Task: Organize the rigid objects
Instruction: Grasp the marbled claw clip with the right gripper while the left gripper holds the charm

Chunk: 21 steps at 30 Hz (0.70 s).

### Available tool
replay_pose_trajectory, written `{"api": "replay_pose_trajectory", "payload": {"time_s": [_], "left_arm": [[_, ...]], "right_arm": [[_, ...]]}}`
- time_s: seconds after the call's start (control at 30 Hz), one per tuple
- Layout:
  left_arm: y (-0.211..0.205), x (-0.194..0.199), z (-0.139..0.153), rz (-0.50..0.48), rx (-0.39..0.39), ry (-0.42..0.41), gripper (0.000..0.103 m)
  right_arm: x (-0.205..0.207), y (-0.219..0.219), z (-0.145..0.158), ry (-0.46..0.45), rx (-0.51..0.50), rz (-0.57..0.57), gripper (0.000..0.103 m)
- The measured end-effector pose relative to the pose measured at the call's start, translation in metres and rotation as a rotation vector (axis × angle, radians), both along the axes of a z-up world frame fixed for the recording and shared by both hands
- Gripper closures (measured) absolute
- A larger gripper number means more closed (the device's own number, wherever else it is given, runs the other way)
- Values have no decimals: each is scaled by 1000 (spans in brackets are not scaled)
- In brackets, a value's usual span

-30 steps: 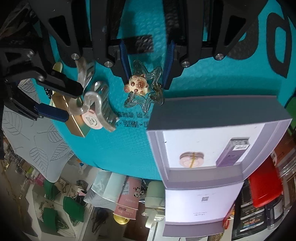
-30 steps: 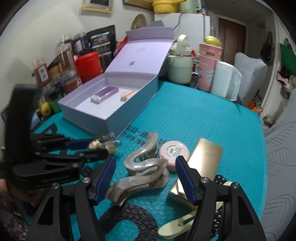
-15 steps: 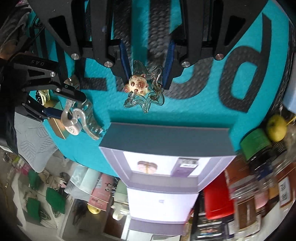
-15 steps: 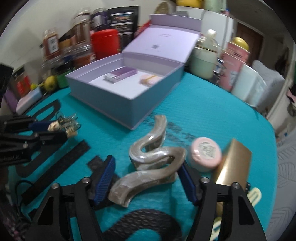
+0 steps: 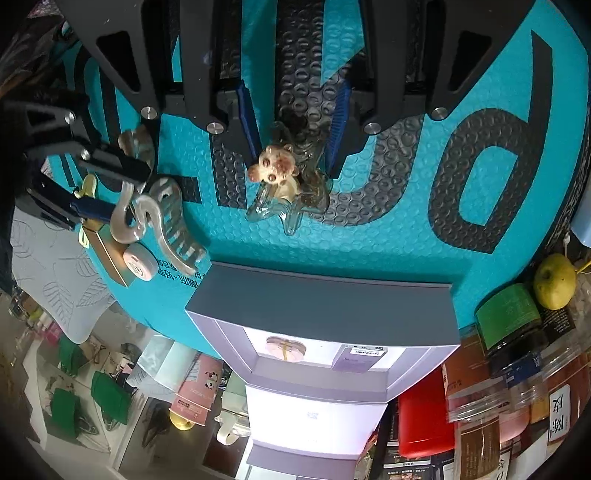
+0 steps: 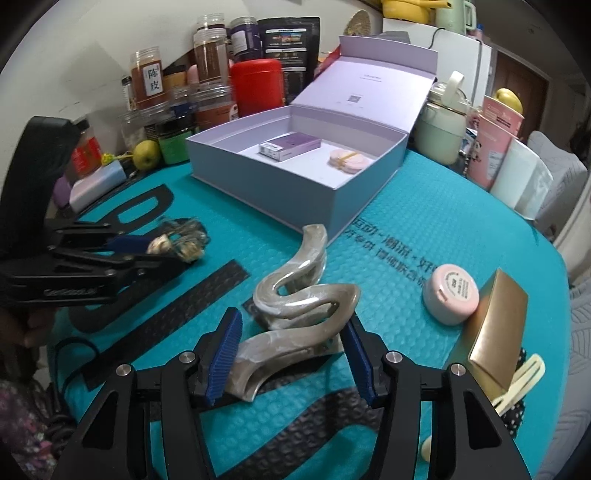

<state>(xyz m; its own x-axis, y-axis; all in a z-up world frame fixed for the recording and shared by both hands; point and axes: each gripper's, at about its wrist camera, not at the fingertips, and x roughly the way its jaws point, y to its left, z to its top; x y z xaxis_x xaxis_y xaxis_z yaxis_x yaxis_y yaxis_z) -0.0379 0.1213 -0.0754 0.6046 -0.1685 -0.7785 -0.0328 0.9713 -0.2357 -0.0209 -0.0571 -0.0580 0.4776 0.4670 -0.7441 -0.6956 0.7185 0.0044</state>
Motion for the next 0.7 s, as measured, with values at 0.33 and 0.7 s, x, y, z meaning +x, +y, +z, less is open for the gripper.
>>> {"api": "replay_pose_trajectory", "payload": {"time_s": [0.33,0.7], "left_arm": [[-5,5,1,-25,-31,-28,19],[4,11,-1,-9,-23,-37,18]], "right_arm": [[12,1,-6,33,15,-57,20],[27,8,-16,65,-2,-90,20]]}}
